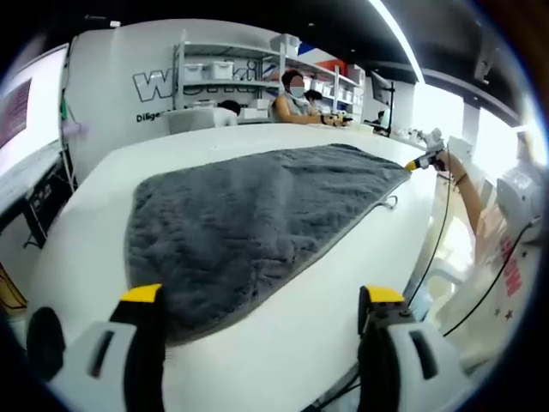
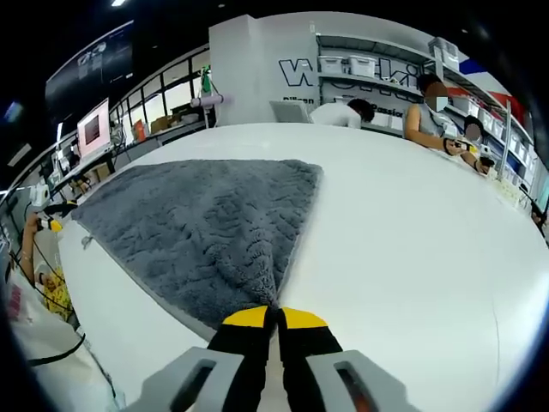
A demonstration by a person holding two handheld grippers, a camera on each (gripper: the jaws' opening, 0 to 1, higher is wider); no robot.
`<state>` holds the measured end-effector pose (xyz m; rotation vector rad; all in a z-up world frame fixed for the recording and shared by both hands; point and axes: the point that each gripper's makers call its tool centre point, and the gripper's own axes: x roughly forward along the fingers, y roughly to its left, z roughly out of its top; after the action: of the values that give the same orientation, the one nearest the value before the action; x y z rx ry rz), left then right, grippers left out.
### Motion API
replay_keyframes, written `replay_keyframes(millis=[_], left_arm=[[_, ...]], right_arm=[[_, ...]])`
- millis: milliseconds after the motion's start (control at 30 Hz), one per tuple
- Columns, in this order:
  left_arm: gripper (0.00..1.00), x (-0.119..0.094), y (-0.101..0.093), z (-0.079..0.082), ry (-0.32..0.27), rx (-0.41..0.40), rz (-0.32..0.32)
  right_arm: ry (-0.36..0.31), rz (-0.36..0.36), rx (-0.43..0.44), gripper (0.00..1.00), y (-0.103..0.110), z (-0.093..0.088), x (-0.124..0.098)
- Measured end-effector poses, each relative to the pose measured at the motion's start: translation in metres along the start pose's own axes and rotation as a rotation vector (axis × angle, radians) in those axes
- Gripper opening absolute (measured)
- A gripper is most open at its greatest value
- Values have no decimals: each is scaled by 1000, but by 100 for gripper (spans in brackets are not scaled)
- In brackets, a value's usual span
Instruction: Fold the towel on the table until its edges align and the towel forms a compact rectangular stack.
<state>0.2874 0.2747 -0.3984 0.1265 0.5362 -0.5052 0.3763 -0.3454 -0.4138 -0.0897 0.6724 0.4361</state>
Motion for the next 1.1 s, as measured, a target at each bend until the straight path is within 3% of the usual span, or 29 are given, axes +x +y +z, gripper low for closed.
replay_keyframes(millis=[133,267,367,633,800,1100], left_arm=[[98,-1,1,1,-1,3,2],[98,-2,3,3,-11,2,7],[98,-3,6,5,-16,-1,16],[98,-5,13,10,-38,-10,41],[98,-4,16,10,-25,8,67],[98,-6,24,10,-31,-5,90]], right_arm=[[15,-29,-42,14,0,-1,1],[8,-129,-77,43,-15,2,-4],[5,-154,-72,54,-17,3,-8],[-63,-162,-92,64,-2,16,-24],[-99,-104,-119,66,24,22,-33],[-68,-42,-167,76,61,7,-44]])
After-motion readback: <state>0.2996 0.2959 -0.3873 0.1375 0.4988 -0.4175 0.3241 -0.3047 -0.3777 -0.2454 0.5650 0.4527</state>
